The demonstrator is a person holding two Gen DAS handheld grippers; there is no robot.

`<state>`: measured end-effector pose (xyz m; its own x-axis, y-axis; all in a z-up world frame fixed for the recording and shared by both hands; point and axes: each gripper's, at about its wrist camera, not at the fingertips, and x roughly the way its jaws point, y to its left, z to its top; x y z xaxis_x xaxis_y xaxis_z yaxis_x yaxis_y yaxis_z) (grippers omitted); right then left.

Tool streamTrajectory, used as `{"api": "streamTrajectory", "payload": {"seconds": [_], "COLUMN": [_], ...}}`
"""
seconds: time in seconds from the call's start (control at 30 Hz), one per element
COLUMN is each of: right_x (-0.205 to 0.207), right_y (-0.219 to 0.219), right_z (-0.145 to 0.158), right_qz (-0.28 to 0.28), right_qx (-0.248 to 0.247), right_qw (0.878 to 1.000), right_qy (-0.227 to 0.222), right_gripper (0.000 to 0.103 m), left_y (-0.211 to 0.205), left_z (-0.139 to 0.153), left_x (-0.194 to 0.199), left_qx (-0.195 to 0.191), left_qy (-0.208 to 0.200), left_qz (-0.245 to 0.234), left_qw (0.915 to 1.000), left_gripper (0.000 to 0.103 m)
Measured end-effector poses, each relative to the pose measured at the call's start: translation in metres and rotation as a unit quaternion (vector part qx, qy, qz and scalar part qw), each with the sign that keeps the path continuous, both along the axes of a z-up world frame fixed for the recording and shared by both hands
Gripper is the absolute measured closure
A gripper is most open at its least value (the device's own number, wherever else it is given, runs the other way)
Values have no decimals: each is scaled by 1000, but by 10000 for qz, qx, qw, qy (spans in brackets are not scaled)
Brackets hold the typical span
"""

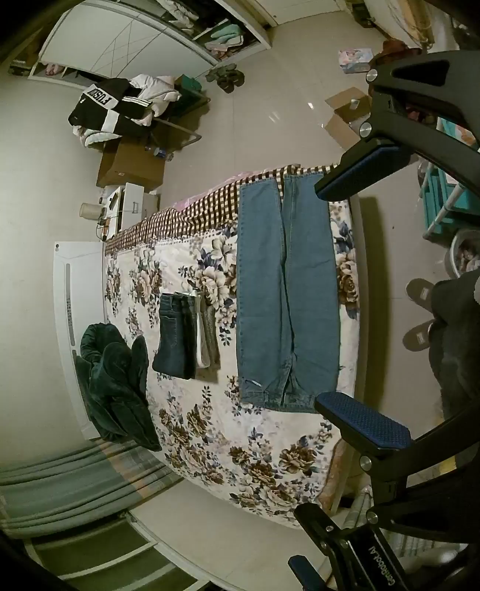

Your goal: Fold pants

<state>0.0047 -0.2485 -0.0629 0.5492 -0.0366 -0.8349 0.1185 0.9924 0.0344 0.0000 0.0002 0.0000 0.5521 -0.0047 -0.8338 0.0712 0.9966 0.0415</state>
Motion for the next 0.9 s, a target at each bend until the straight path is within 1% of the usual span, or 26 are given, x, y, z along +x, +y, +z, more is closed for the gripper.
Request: {"api": "streamTrajectory", "payload": {"seconds": [0.9], "right_x": [-2], "right_y": [1], "right_z": [3], "right_qz": [-6], "right_qx": [-95], "right_qw": [10000], "right_qy": [-16], "right_gripper": [0], "left_y": [-1], "left_z": [0], "left_x": [0], "left_qx": [-3], "left_qy": [-56], "left_qz": [7], "left_qw": [10000], "left_gripper": [0]}}
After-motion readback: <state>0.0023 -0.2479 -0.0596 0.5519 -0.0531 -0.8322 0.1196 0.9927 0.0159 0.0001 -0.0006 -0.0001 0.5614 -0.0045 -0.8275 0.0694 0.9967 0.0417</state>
